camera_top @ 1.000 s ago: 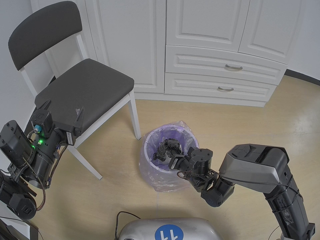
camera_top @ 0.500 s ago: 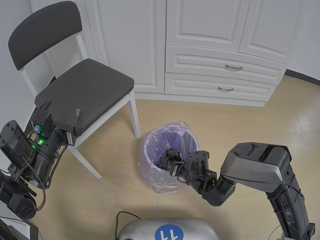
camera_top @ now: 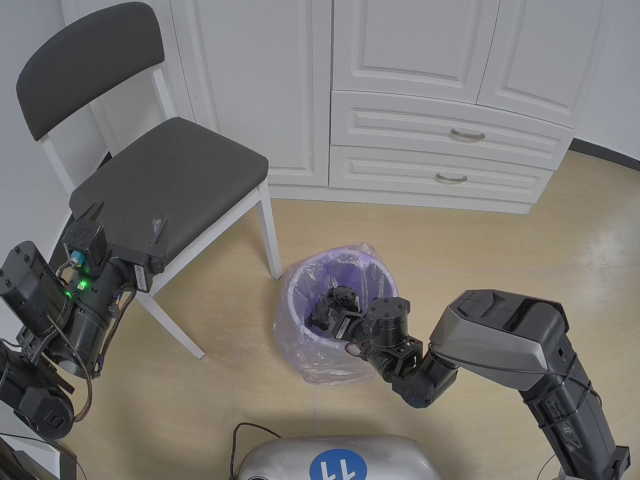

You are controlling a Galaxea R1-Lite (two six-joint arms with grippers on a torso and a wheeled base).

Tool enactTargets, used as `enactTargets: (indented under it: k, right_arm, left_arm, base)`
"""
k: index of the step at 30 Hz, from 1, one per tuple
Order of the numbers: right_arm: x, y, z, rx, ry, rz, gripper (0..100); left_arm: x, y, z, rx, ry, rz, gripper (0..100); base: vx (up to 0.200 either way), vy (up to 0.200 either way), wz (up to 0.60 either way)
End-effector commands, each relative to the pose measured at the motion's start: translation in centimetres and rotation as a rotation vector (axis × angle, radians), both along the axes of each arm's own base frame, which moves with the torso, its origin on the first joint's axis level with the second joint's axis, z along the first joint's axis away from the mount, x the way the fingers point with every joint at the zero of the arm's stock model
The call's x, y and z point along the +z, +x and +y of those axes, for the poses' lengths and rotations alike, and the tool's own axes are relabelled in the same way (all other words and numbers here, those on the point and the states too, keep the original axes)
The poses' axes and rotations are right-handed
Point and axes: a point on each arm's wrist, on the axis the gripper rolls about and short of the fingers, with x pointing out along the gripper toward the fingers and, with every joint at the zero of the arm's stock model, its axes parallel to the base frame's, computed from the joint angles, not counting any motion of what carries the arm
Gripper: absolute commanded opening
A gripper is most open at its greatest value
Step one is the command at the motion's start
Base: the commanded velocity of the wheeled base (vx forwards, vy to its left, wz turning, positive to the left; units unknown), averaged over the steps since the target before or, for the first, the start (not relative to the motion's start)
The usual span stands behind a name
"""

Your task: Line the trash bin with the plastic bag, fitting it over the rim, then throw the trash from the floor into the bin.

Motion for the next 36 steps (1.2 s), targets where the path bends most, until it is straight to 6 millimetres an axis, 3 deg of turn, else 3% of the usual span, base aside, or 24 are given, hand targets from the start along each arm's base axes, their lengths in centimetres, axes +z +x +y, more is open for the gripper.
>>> enactTargets:
  k: [1,24,25,36]
  right_arm:
    - [-0.88,1.37,0.90,-0.057,0.056,-0.055,0]
    - [-1.37,1.25,1.21,-0.068,0.046,-0.063,0]
    - [-1.37,1.25,1.21,-0.068,0.046,-0.063,100]
    - [-1.16,1.12,1.39,-0.064,0.053,-0.071,100]
  left_arm:
    - [-0.26,0.15,-0.11,0.000,0.004,0.011,100]
    - [-0.43,0.22,-0.18,-0.003,0.007,0.018,100]
    - [-0.43,0.22,-0.18,-0.003,0.007,0.018,100]
    - [-0.43,0.22,-0.18,-0.003,0.007,0.018,100]
  base:
    - [0.000,0.000,0.00]
    - [0.000,0.000,0.00]
    - [0.000,0.000,0.00]
    - [0.000,0.000,0.00]
